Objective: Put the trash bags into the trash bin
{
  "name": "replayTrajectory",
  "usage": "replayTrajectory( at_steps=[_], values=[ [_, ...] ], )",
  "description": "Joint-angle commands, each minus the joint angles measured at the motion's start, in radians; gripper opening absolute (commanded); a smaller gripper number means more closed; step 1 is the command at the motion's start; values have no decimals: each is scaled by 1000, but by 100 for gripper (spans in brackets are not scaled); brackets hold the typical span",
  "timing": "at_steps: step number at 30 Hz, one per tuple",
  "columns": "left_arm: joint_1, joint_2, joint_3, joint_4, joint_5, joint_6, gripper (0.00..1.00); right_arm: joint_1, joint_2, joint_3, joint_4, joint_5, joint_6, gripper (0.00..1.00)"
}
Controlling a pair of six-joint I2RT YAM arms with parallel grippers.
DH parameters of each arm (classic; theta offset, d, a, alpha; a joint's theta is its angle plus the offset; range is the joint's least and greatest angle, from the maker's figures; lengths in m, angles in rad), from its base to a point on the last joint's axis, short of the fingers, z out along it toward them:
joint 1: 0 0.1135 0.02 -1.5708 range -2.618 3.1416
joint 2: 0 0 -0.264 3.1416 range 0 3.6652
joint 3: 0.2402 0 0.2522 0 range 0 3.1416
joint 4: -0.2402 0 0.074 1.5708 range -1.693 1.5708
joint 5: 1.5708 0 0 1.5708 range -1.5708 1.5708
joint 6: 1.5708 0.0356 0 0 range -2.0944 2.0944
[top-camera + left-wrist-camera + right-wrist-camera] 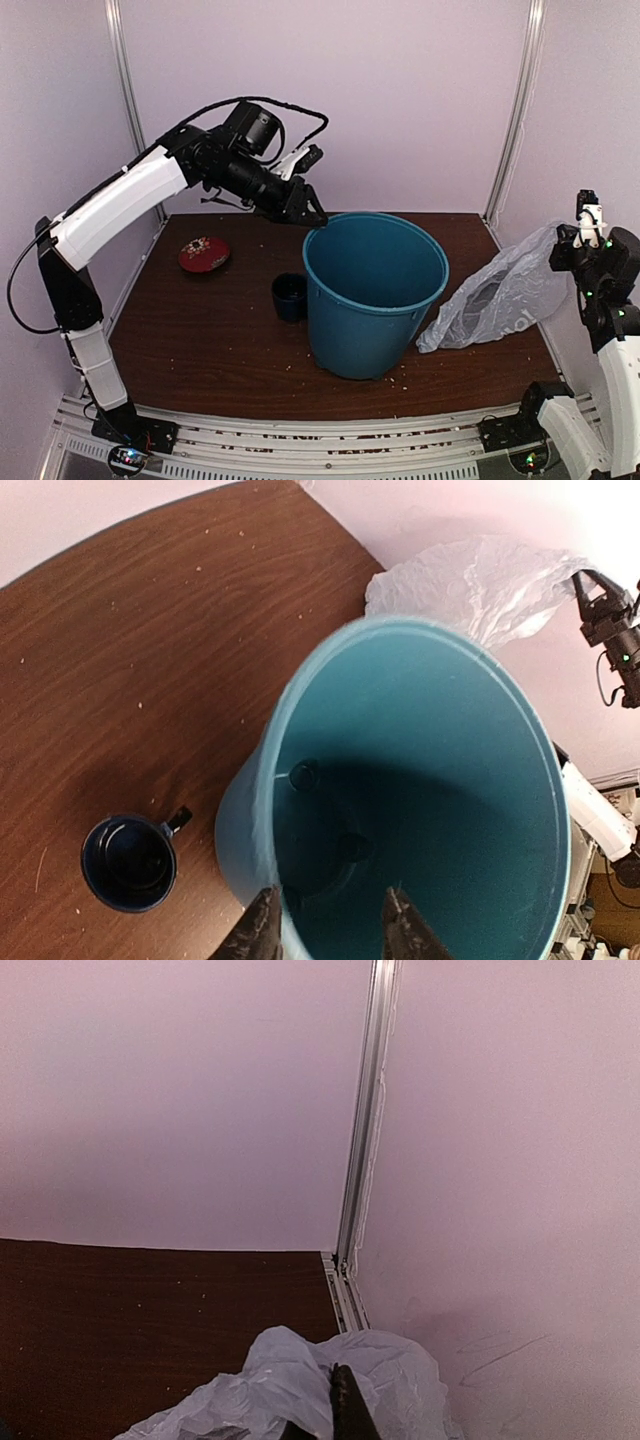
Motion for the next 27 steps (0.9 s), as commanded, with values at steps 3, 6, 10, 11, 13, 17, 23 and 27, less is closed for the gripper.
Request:
replayTrajectory(
  at_steps=[3, 6, 10, 11, 13, 17, 23, 27],
  values=[
    [-3, 19, 43, 69, 11, 4, 36, -15, -2, -2, 19, -12, 10, 0],
    [-3, -7, 20, 90, -22, 3, 38, -15, 1, -2, 25, 1, 20, 0],
    [-3, -67, 29, 103, -110, 6, 43, -15, 16, 16, 62, 80, 26, 0],
    [-4, -94, 28, 111, -140, 13, 44, -15, 38, 41, 57, 88, 20, 0],
    [-15, -186, -43, 182, -183, 43, 48, -15, 99, 140, 13, 89, 14, 0],
    [-75, -352, -274, 419, -217, 95, 53, -15, 202, 400, -83, -8, 31, 0],
    [-342, -433, -441, 638, -476, 276, 64, -14, 261, 655, -173, -53, 38, 0],
    [-482, -375, -467, 752, -652, 370, 64, -15, 274, 769, -191, -75, 45, 0]
  ],
)
